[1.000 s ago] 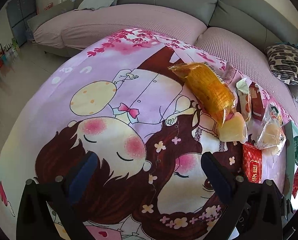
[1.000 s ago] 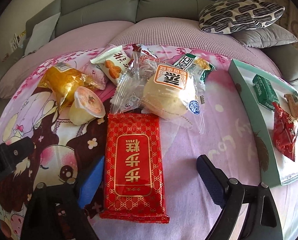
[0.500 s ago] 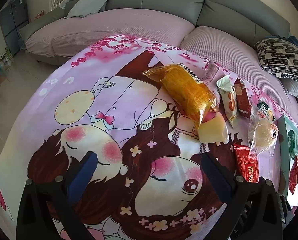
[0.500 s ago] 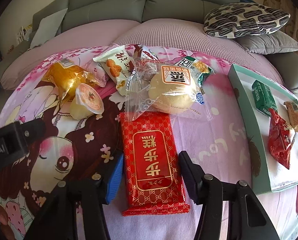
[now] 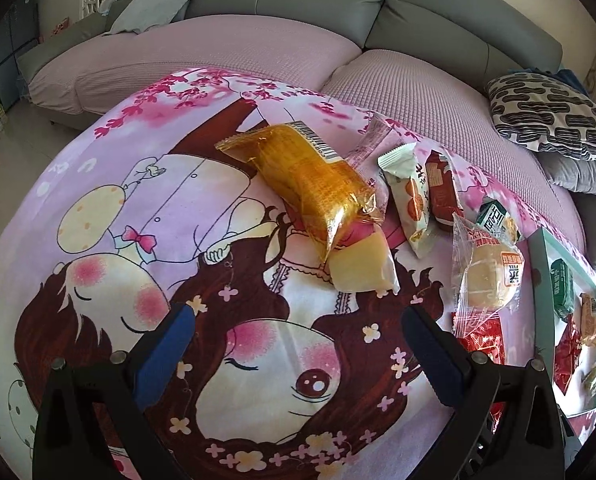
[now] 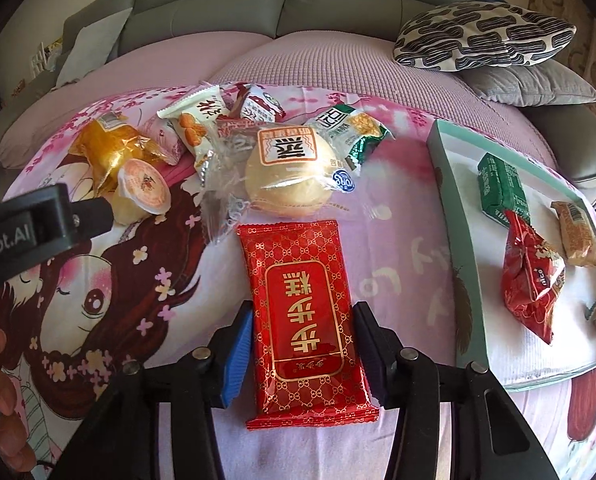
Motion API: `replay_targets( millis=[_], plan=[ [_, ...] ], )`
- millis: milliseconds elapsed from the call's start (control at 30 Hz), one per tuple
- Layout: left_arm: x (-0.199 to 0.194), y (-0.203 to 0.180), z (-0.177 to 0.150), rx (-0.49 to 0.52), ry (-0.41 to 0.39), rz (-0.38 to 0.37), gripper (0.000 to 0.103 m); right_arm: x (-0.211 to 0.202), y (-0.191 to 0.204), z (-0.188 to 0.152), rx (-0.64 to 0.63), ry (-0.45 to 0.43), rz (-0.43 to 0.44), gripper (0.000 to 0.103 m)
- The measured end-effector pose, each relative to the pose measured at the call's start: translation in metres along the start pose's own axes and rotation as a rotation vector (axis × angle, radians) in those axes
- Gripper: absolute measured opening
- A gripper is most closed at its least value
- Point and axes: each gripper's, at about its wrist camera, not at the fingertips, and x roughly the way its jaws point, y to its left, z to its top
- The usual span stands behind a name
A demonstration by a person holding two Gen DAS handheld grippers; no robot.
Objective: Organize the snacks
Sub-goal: 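Grasp the red packet with the right gripper while the left gripper grasps the yellow cup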
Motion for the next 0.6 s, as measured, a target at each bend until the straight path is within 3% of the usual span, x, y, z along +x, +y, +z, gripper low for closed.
replay_targets(
  millis=[233,367,467,600],
  plan=[
    [0.007,-0.004,0.004,-0.024,-0.009,-0.019,0.101,0.0,-0.012,-0.001,0.004,0.007,0.003,0.051],
    [0.01,-0.011,0.01,-0.015,-0.022,-0.039,0.091,0.0,-0.016,0.0,0.007,0.008,0.006,0.051],
    [0.014,-0.017,0.013,-0.009,-0.031,-0.058,0.089,0.001,-0.019,0.001,0.012,0.01,0.011,0.051],
    [0.022,-0.024,0.017,0.003,-0.022,-0.075,0.072,0.002,-0.02,0.001,0.014,0.013,0.016,0.051]
  ],
)
